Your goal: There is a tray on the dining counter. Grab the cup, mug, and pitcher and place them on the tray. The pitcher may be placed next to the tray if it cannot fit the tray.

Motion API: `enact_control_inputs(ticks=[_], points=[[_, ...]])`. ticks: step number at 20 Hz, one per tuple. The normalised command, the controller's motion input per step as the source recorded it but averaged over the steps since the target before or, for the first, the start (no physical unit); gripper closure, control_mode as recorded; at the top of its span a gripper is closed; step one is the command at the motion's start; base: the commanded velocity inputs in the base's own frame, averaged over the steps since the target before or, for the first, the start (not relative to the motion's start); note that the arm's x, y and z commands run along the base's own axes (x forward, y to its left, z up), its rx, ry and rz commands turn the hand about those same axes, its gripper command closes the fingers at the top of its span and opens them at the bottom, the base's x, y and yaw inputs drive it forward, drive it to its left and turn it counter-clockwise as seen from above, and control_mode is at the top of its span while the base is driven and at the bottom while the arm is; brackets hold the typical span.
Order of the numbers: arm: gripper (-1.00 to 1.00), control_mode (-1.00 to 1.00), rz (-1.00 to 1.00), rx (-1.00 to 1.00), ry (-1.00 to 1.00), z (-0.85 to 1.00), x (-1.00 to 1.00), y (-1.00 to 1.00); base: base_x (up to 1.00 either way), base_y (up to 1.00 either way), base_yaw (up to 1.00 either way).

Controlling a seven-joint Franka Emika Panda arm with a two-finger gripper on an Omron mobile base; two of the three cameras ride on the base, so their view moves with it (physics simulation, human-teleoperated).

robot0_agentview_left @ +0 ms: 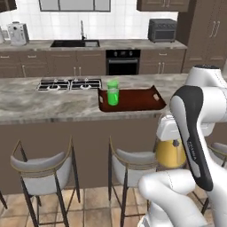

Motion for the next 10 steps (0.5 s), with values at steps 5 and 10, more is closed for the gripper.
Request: enact_control_inputs(ticks=[5,10], points=[[1.0,1.0,0.0,0.0,0.0,0.0,0.0,0.0,0.54,-0.36,0.0],[1.0,1.0,0.0,0.0,0.0,0.0,0.0,0.0,0.34,-0.23,0.0]])
